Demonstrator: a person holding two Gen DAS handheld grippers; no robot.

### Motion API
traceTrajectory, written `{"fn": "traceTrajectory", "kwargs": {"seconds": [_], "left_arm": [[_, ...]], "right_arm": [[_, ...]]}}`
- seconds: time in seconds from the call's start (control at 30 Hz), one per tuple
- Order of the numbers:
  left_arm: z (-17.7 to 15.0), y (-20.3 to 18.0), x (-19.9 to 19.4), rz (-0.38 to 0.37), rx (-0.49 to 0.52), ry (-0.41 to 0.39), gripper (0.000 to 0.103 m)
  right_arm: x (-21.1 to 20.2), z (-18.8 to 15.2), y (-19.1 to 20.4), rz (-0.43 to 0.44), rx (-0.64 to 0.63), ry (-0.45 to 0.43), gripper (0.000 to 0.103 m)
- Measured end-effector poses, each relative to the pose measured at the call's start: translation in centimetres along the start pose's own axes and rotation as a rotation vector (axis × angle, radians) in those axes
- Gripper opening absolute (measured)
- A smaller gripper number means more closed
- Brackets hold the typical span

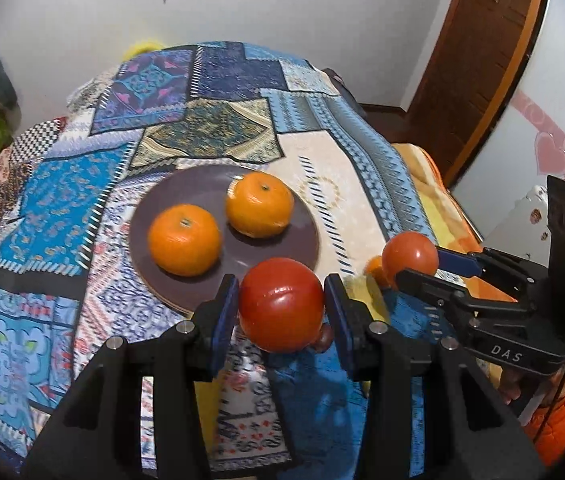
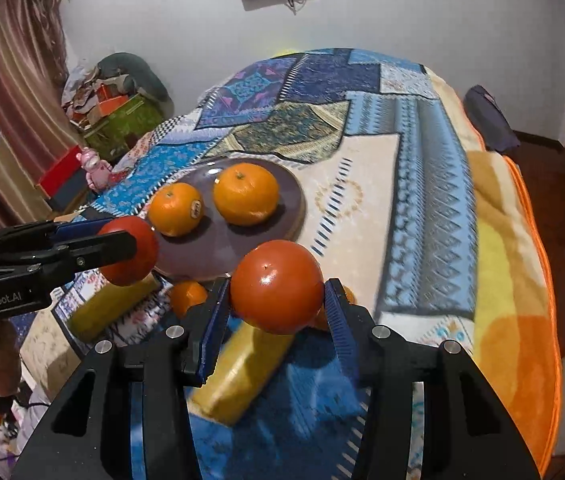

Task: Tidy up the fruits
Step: 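Set both tomatoes on the plate beside the oranges and open both tools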

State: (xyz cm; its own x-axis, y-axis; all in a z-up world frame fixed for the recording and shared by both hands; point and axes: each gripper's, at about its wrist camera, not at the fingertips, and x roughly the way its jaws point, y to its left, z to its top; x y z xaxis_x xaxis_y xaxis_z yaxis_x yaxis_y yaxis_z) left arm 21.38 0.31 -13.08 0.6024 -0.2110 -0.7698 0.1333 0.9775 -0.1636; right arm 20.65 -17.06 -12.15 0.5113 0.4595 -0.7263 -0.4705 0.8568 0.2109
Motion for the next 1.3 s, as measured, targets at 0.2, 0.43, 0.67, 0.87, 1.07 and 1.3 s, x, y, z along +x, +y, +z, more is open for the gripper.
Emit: {"fn": "traceTrajectory", "kwargs": {"seconds": [0.2,0.43,0.67,0.87,1.07,1.3], "left_arm": [[0.5,1.8,0.6,0.023,-0.018,0.004,0.043],[0.6,2.8,2.6,0.025,-0.026,0.029,0.043],[0.9,3.3,4.2,0.008,-0.022,0.046,0.043],[1.2,3.5,5.7,0.001,-0.004,0.073,0.043],[1.3,3.9,6.6,-0.02,-0.022,0.089,0.044],[1.3,3.9,6.4,-0.004,-0.025,0.08,0.044]], "right_arm": [[2.0,1.2,1.7,0.022,-0.031,0.011,0.045],[4.7,2.3,2.9,0.033,-0.067,0.046,0.045],[6.7,2.9,3.1,0.027,-0.097,0.091,0.045],[7.9,3.0,3.4,0.031,-0.117,0.127,0.045],[8.6,2.9,3.1,0.032,-0.118,0.146,0.045],[8.4,3.1,2.9,0.034,-0.106,0.144,0.046]]}}
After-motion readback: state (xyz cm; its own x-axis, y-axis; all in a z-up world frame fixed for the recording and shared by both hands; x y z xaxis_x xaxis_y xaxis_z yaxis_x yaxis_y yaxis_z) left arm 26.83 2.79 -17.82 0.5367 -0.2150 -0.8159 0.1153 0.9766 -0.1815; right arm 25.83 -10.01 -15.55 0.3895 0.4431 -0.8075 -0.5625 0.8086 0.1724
